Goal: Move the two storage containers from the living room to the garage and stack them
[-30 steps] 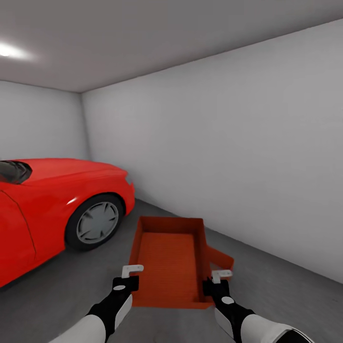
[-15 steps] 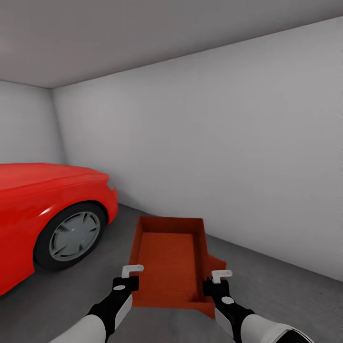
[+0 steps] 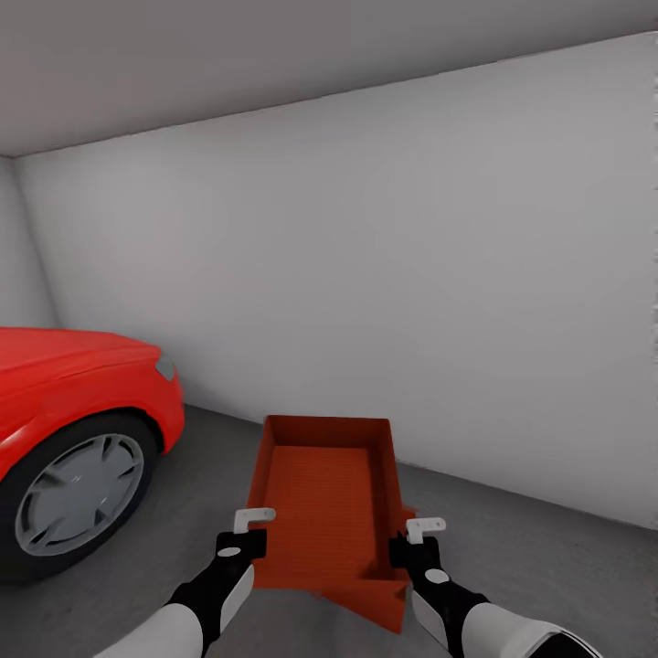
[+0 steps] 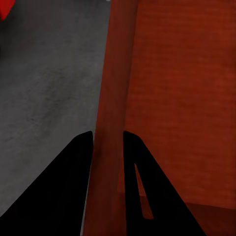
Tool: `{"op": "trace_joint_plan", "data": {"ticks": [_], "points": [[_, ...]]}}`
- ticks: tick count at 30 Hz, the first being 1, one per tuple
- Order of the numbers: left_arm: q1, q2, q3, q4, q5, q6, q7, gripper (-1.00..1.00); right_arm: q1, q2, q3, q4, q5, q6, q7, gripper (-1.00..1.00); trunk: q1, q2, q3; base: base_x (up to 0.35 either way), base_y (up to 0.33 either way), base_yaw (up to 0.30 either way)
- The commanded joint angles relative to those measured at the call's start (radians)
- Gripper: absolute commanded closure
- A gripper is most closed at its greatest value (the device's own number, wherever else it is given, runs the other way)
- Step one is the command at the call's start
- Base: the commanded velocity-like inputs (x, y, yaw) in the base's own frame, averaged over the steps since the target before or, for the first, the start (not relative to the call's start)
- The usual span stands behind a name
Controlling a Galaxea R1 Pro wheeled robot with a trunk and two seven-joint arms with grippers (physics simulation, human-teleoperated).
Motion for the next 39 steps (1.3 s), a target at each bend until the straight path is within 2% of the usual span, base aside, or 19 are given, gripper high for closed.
{"op": "trace_joint_plan", "data": {"ticks": [1, 11, 31, 39], "points": [[-0.001, 0.004, 0.024, -0.035, -0.015, 0.005, 0.007, 1.0, -0.001, 0.0, -0.006, 0.002, -0.013, -0.003, 0.001, 1.0, 0.001, -0.001, -0.002, 0.309, 0.193, -0.282], [-0.001, 0.005, 0.024, -0.035, -0.015, 0.005, 0.007, 1.0, -0.001, 0.0, -0.006, 0.002, -0.013, -0.003, 0.001, 1.0, 0.001, -0.001, -0.002, 0.305, 0.212, -0.266], [-0.001, 0.004, 0.024, -0.035, -0.015, 0.005, 0.007, 1.0, -0.001, 0.0, -0.006, 0.002, -0.013, -0.003, 0.001, 1.0, 0.001, -0.001, -0.002, 0.3, 0.219, -0.011], [-0.001, 0.004, 0.024, -0.035, -0.015, 0.005, 0.007, 1.0, -0.001, 0.0, -0.006, 0.002, -0.013, -0.004, 0.001, 1.0, 0.001, -0.001, -0.002, 0.299, 0.221, -0.205]]}}
